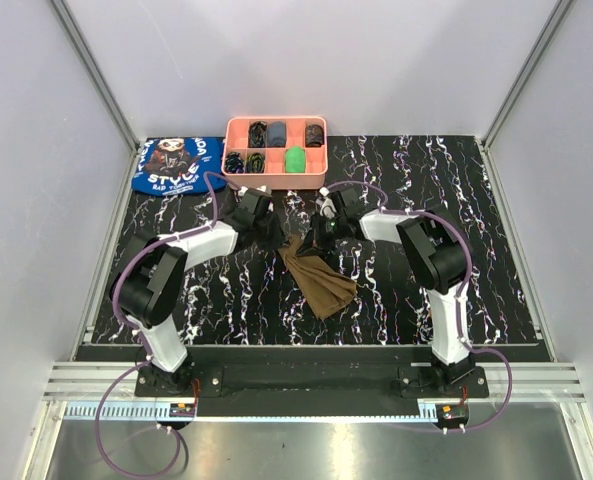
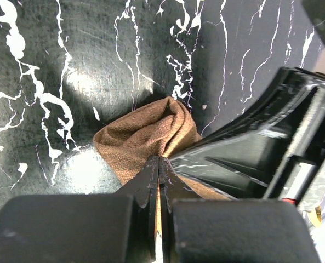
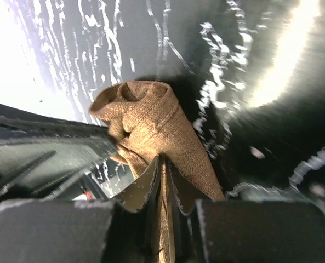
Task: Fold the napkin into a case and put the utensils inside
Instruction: Grasp the top corner of the smaller rectangle folded napkin from the folded napkin, then smooth out the smaller rectangle-folded napkin at the center of the board.
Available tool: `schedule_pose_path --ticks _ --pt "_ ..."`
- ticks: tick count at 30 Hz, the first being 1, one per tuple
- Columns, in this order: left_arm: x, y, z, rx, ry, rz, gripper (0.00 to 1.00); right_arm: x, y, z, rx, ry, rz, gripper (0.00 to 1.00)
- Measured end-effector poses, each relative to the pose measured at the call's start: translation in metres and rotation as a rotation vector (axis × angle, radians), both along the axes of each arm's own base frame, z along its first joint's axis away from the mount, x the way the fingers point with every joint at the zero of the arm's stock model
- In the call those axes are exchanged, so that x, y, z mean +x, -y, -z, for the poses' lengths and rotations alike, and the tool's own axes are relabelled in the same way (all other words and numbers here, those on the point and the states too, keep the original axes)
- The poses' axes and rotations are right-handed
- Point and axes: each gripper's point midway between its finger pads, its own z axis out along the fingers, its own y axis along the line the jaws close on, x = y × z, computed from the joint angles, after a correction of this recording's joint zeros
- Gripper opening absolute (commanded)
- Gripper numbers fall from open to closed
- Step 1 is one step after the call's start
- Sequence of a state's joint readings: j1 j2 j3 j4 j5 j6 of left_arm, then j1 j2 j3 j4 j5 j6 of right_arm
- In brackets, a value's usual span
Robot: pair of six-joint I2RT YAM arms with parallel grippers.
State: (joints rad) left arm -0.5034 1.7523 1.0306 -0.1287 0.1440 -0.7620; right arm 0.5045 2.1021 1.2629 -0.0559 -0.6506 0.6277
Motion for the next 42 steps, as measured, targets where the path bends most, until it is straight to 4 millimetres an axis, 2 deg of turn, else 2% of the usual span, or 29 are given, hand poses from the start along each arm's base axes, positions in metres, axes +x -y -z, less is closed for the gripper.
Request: schedule_pose_path --ticks 8,14,20,23,30,31,35,39,42 --pt "-0.005 0.004 0.003 -0.015 -0.018 -0.012 0.00 -0.003 -0.031 0.001 0.066 0.000 -0.031 0.13" --pt "-0.006 0.000 0.005 -0.002 -0.017 -0.034 0.00 -0.001 -0.038 0.002 0.103 -0.022 -0.036 0.14" --pt "-0.002 -0.004 0.007 0.004 -0.032 -0.052 0.00 0.000 -0.039 0.003 0.103 -0.021 -0.035 0.21" --pt "0.003 -0.005 0.006 -0.003 -0.032 -0.061 0.00 0.001 -0.033 -0.001 0.071 0.006 -0.009 0.24" --pt "0.008 -0.010 0.023 0.016 -0.050 -0.077 0.00 -0.009 -0.019 -0.023 0.013 0.046 -0.014 0.36" --pt "0.009 -0.010 0.023 0.018 -0.048 -0.075 0.01 -0.009 -0.018 -0.027 0.009 0.056 -0.015 0.41" --pt "0.009 -0.011 0.022 0.031 -0.038 -0.065 0.24 -0.012 -0.008 -0.040 -0.041 0.108 -0.028 0.54" --pt "0.007 -0.014 0.016 0.046 -0.028 -0.056 0.41 -0.018 0.007 -0.043 -0.115 0.147 -0.058 0.67" --pt "0.004 -0.018 0.001 0.057 -0.011 -0.046 0.47 -0.024 0.019 -0.044 -0.174 0.182 -0.097 0.73"
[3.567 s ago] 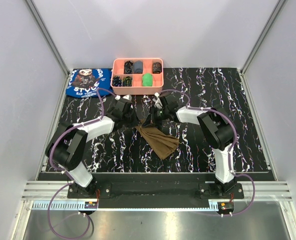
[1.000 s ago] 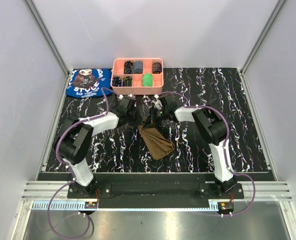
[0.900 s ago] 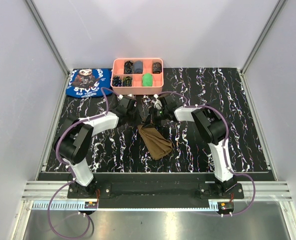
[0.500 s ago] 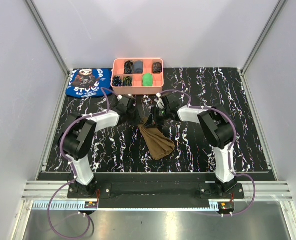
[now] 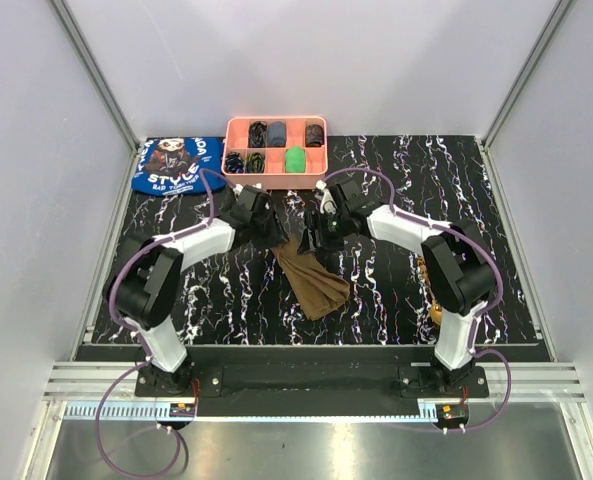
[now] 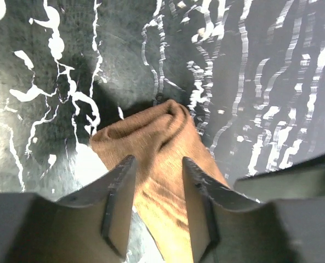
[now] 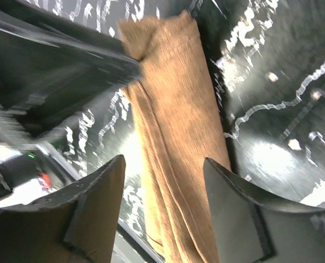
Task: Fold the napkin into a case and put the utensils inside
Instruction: Smooth out the smaller rectangle-folded napkin at the center of the board.
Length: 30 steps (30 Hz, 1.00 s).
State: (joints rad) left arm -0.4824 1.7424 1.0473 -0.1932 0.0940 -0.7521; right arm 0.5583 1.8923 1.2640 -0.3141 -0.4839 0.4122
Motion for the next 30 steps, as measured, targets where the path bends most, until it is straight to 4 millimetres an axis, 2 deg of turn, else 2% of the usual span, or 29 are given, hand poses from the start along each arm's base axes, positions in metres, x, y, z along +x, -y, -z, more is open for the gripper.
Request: schedule_pose_path --ticks 3,6,9,11,13,17,20,24,30 --pt "-0.001 -0.002 -0.022 -0.007 0.035 0.006 0.52 -0.005 0.009 0.000 -0.045 0.026 -0.040 0.81" --pt "-0.006 -0.006 -0.045 -0.011 0.071 0.005 0.51 -0.010 0.019 -0.001 -0.091 0.053 -0.078 0.86" --pt "-0.011 -0.010 -0.066 -0.027 0.113 0.005 0.45 -0.014 0.026 -0.004 -0.121 0.082 -0.116 0.88" --pt "-0.020 -0.013 -0.071 -0.043 0.129 0.006 0.38 -0.018 0.029 -0.005 -0.145 0.103 -0.145 0.88" --pt "-0.033 -0.018 -0.064 -0.055 0.118 0.005 0.33 -0.024 0.027 -0.005 -0.164 0.117 -0.183 0.88" --pt "-0.066 -0.027 -0.024 -0.059 0.018 -0.001 0.34 -0.042 0.021 0.002 -0.222 0.139 -0.260 0.87" --pt "-0.086 -0.032 -0.003 -0.060 -0.046 0.000 0.34 -0.053 0.016 0.005 -0.261 0.157 -0.307 0.87" --pt "-0.099 -0.024 0.000 -0.130 -0.068 0.016 0.31 -0.059 0.016 0.009 -0.309 0.178 -0.334 0.87" --pt "-0.123 -0.001 0.005 -0.253 -0.093 0.062 0.27 -0.057 0.031 0.016 -0.400 0.186 -0.325 0.84"
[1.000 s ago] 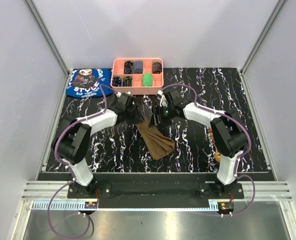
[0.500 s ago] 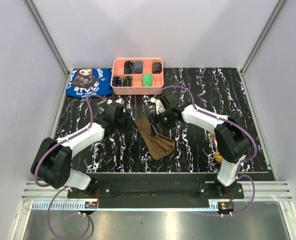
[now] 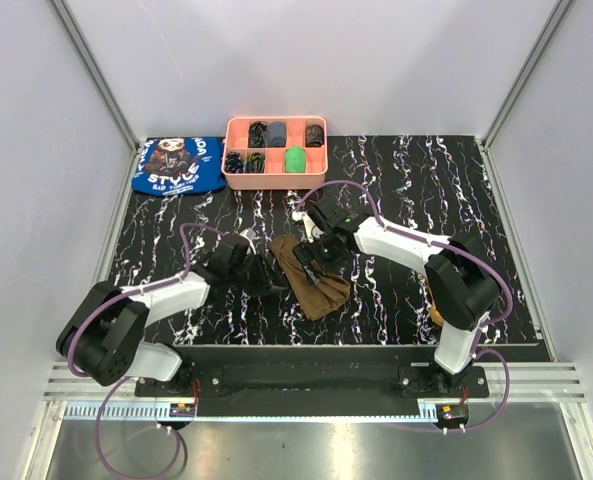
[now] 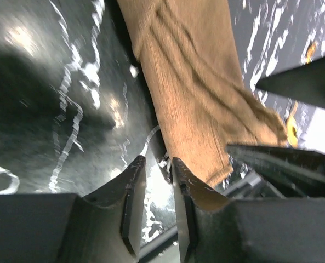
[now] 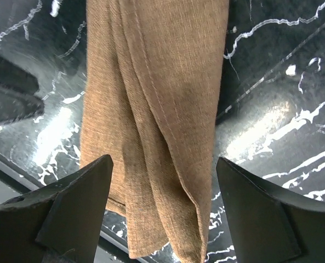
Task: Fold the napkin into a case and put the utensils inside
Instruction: Smooth out the smaller rectangle-folded napkin at the center of the board.
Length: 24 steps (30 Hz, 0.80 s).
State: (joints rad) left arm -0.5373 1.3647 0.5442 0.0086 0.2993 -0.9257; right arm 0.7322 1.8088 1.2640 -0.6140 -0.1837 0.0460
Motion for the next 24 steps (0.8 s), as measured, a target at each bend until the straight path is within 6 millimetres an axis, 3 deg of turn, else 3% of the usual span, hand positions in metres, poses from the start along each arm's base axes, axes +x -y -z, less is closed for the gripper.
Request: schedule_pose_path --ticks 9,16,20,24 --pt "-0.005 0.034 -0.007 -0.140 -0.008 0.032 0.18 -0.006 0.011 0.006 -0.047 -0.010 0.019 0.66" --pt "-0.014 0.048 0.010 -0.150 -0.073 0.034 0.13 -0.010 0.007 0.004 -0.035 -0.019 0.024 0.48" --pt "-0.015 0.052 0.015 -0.151 -0.092 0.027 0.10 -0.013 0.004 0.003 -0.025 -0.032 0.032 0.29" --pt "-0.020 0.058 0.021 -0.147 -0.107 0.031 0.08 -0.016 -0.001 0.003 -0.015 -0.046 0.052 0.17"
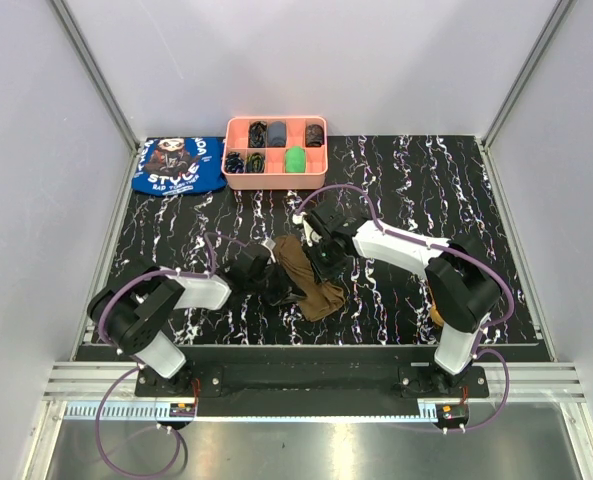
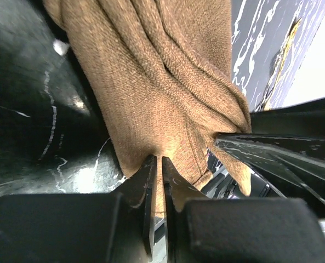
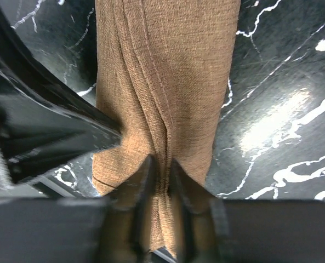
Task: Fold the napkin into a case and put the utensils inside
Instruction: Smooth out the smaller rectangle-folded napkin at the center of the board.
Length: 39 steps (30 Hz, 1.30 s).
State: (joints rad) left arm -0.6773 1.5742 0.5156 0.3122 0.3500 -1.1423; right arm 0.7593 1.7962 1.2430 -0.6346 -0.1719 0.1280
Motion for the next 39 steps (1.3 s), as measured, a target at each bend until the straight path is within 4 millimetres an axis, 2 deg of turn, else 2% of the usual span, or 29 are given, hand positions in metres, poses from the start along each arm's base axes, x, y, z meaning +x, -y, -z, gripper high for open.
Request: schedule_pose_path --ticks 3,15,20,22,27,29,32,37,39 --pt "-0.005 0.005 0.004 0.004 -0.009 0.005 0.08 -0.003 -0.003 -0.001 0.011 -0.020 0.036 0.12" --pt "-0.013 0.020 0.009 0.001 -0.007 0.009 0.06 -0.010 -0.018 -0.004 0.057 -0.102 0.231 0.12" --pt "-0.015 0.016 0.006 0.035 0.011 0.015 0.08 -0.012 -0.021 -0.002 0.063 -0.111 0.252 0.12" --pt "-0.014 0.011 -0.005 0.055 0.036 0.019 0.08 -0.013 -0.020 0.000 0.059 -0.113 0.256 0.12" --pt "-0.013 0.006 -0.047 0.023 0.133 0.017 0.07 -0.014 -0.019 0.001 0.054 -0.115 0.257 0.11" --pt "-0.013 0.005 -0.051 0.019 0.145 0.019 0.06 -0.014 -0.019 0.001 0.054 -0.114 0.257 0.11" --pt "-0.018 0.000 -0.038 0.043 0.120 0.021 0.06 -0.014 -0.019 0.001 0.054 -0.114 0.257 0.11" --pt "-0.034 -0.012 0.009 0.127 0.023 0.032 0.05 -0.014 -0.019 0.001 0.055 -0.118 0.265 0.10" --pt "-0.033 -0.006 0.010 0.102 0.020 0.033 0.04 -0.014 -0.019 0.000 0.057 -0.121 0.274 0.09"
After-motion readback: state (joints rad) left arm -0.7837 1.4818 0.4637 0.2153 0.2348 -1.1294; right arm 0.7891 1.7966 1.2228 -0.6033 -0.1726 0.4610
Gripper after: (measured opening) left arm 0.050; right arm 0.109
